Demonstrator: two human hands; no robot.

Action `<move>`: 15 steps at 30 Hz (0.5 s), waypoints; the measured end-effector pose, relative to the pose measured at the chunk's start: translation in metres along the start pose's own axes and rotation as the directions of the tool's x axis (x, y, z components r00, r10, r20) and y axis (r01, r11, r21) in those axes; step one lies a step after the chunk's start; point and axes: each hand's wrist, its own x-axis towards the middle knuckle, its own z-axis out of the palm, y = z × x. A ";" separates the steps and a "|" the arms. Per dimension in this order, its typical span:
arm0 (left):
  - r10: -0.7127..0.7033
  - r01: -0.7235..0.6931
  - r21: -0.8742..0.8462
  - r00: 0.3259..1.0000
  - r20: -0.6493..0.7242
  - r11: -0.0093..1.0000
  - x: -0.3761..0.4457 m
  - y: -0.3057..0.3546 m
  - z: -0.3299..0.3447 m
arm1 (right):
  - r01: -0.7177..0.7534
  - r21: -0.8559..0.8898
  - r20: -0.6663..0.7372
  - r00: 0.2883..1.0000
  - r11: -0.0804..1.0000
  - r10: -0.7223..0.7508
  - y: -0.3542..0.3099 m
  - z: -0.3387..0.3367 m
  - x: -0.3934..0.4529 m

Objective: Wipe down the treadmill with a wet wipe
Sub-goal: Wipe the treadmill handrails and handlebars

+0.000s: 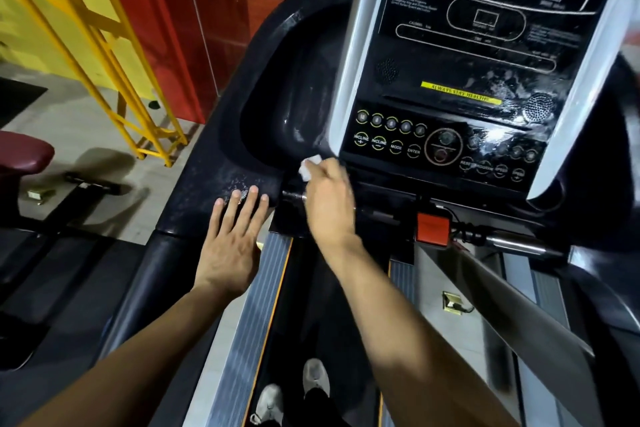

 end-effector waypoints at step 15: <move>-0.043 0.044 0.040 0.999 -0.024 0.998 0.004 0.007 0.006 | 0.198 -0.154 0.393 0.911 0.968 -0.124 0.081 -0.007 0.045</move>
